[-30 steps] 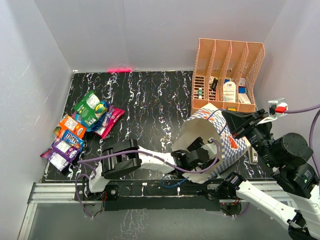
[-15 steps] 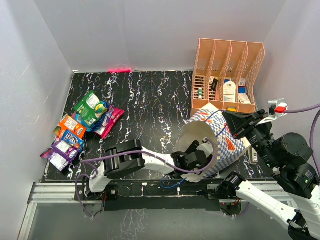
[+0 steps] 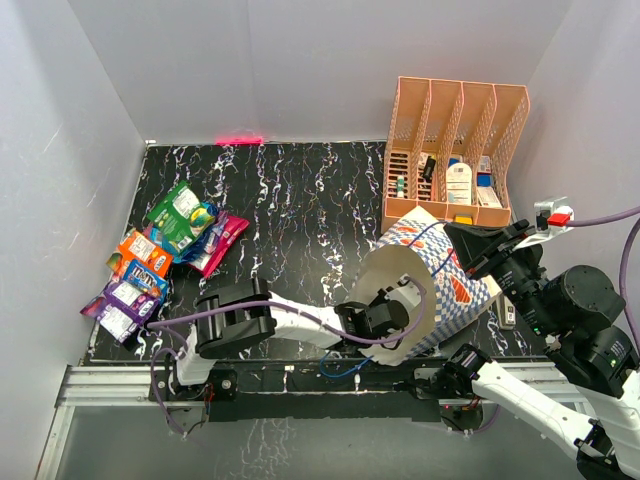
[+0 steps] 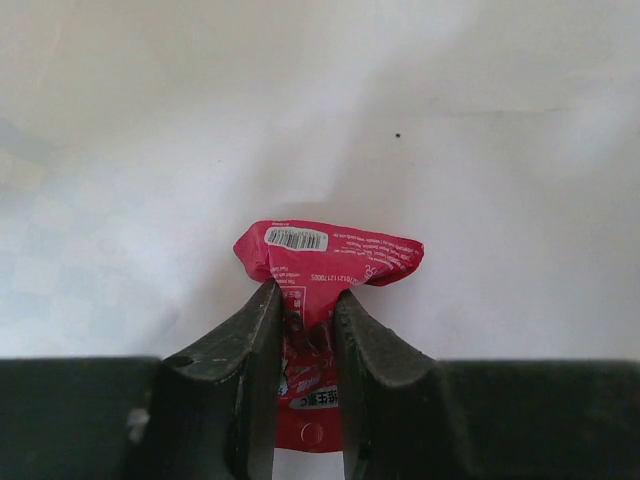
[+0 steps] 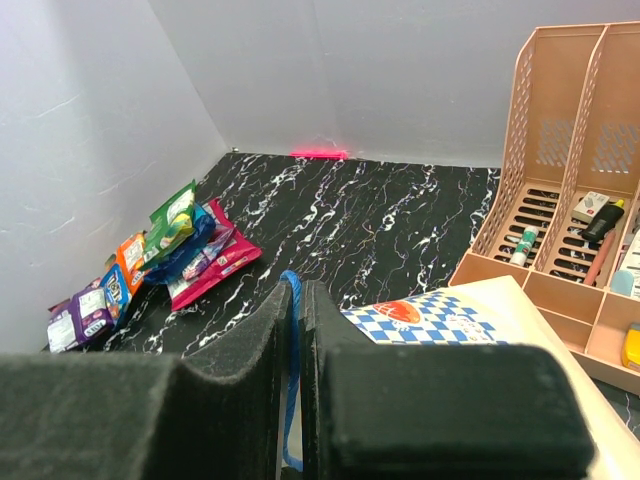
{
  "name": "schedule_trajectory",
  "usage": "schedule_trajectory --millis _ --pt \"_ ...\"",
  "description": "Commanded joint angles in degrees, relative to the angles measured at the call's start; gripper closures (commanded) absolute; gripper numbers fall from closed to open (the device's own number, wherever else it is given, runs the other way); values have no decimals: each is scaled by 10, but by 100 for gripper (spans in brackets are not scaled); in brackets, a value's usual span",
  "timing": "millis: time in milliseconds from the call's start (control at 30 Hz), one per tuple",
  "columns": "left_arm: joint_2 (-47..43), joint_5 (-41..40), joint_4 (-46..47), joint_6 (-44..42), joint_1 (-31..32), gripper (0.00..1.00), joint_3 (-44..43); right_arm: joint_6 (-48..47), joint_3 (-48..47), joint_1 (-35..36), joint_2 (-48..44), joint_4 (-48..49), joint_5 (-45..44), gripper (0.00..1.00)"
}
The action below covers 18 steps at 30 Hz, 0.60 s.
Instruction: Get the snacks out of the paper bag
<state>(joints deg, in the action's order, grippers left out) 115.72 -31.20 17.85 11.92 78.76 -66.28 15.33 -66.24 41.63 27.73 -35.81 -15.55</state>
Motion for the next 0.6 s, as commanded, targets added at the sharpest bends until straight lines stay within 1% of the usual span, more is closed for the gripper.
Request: schedule_trajectory --millis 0,233,333,467,567 --pt "-52 -6 -57 2 3 86 7 2 -26 2 -4 27 -7 93" --pt "-125 27 -85 7 10 90 22 2 -24 2 -8 27 -9 93" --pt "-167 59 -99 16 14 91 39 2 -21 2 -9 28 -10 93" --pt "-253 103 -116 29 25 91 78 1 -19 3 -9 29 -14 93" --pt "-338 107 -149 50 26 92 110 1 -15 2 -11 33 -13 93"
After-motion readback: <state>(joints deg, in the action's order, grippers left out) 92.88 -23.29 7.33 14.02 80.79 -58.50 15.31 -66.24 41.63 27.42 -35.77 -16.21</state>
